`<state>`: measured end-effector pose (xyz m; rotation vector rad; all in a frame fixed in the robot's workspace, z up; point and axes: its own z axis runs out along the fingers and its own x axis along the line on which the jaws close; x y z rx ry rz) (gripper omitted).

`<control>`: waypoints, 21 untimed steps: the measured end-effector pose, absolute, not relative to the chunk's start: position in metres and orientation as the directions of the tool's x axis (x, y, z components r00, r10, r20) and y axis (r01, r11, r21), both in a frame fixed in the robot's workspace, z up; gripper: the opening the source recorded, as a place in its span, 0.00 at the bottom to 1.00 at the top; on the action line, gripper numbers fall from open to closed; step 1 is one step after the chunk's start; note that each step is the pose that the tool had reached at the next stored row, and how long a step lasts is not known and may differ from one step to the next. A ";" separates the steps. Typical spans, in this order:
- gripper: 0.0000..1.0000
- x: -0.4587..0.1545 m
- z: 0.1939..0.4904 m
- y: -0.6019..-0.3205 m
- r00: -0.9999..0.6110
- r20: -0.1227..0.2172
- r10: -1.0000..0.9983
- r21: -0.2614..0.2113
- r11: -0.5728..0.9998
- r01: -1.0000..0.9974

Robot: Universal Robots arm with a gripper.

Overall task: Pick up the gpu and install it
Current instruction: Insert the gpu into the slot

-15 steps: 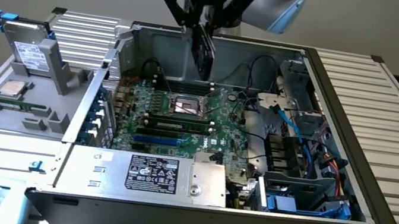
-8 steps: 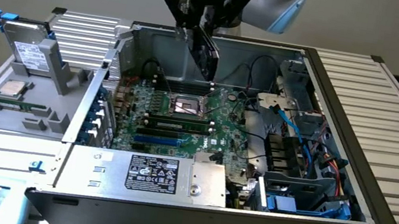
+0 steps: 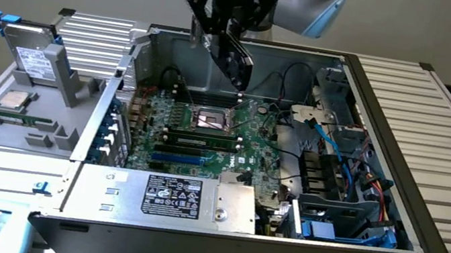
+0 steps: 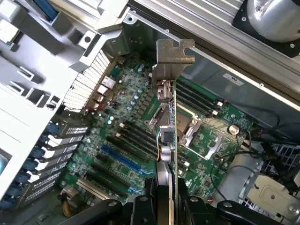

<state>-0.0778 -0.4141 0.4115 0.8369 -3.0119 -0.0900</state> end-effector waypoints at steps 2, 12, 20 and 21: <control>0.29 -0.078 0.411 -0.414 -0.837 -0.002 -0.547 0.059 0.836 -0.546; 0.29 -0.078 0.411 -0.414 -0.725 0.005 -0.689 0.051 0.724 -0.688; 0.29 -0.078 0.409 -0.414 -0.617 0.006 -0.787 0.050 0.616 -0.786; 0.29 -0.078 0.409 -0.414 -0.603 0.006 -0.798 0.050 0.602 -0.797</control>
